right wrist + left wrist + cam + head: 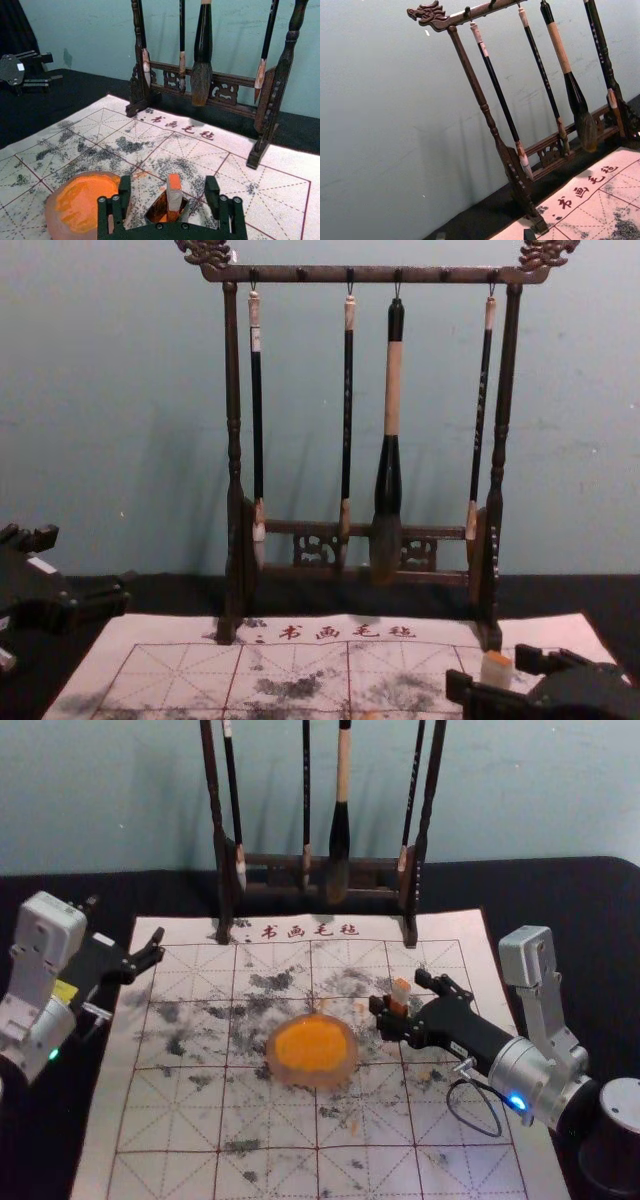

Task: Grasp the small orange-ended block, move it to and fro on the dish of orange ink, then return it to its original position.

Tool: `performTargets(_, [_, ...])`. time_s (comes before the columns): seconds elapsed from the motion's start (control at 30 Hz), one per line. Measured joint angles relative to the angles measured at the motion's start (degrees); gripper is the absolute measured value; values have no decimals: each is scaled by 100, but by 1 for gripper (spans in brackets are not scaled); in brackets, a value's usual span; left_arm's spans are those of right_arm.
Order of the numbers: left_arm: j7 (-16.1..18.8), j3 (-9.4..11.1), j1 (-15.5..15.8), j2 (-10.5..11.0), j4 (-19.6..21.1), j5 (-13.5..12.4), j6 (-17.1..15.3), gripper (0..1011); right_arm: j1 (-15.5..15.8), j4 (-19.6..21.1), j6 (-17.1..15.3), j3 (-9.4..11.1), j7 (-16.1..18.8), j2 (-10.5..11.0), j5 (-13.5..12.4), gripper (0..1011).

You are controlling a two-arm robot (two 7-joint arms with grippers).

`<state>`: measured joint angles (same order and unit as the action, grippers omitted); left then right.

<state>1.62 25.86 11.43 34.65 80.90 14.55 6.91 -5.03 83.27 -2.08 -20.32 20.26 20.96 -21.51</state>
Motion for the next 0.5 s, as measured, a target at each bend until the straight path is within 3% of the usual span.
performTargets(0.1, [0, 0, 0, 0, 0, 0, 0, 1001, 0, 0, 1, 0, 0, 0, 0, 992])
performTargets(0.27, [0, 0, 0, 0, 0, 0, 0, 1001, 23, 135, 153, 83, 9, -3, -3, 1000])
performTargets(0.43, [0, 0, 0, 0, 0, 0, 0, 1001, 136, 457, 542, 318, -126, -13, 41, 1002])
performTargets(0.5, [0, 0, -1, 0, 0, 0, 0, 1001, 236, 600, 826, 503, -395, -47, 247, 1002])
